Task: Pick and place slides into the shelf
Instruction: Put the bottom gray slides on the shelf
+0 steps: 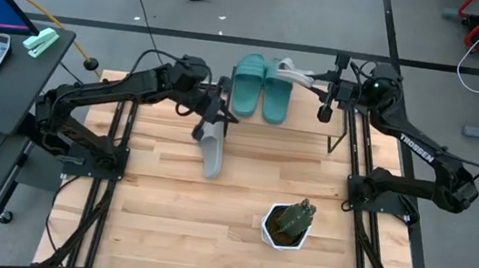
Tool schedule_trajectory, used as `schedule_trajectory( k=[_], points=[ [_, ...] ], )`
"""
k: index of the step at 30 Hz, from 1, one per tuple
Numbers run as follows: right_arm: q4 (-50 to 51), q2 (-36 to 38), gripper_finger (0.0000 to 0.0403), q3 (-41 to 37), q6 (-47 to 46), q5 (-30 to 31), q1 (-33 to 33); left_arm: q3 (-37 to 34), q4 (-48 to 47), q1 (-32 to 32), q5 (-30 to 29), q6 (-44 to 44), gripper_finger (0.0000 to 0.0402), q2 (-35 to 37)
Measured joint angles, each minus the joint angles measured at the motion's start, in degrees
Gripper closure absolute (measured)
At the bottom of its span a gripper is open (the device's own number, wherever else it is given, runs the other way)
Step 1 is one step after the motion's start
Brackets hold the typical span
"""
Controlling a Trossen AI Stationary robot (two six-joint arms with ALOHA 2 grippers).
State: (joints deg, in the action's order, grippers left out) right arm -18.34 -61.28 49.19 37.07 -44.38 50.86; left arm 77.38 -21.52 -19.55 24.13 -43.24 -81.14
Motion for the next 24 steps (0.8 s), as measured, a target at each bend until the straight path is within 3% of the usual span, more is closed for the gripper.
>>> schedule_trajectory(
  k=[9, 13, 16, 24],
  points=[
    [-5.5, 0.0, 0.0316, -3.4, -1.7, -2.2, 2.1, -0.4, 2.9, 0.1, -10.0, 15.2, 0.0396, 0.0],
    [-5.6, 0.0, 0.0316, -3.4, -1.6, -2.8, 2.7, -5.4, 12.0, 0.6, -23.5, 22.8, 0.0398, 0.0],
    [-5.6, 0.0, 0.0317, -3.4, -1.4, -3.0, 2.8, -10.2, 20.0, -0.5, -30.4, 28.6, 0.0395, 0.3],
    [-5.6, -1.0, 0.0317, -3.4, 0.4, -6.2, 6.1, -21.4, 35.3, -2.7, -30.9, 39.6, 0.0395, 3.0]
  ],
)
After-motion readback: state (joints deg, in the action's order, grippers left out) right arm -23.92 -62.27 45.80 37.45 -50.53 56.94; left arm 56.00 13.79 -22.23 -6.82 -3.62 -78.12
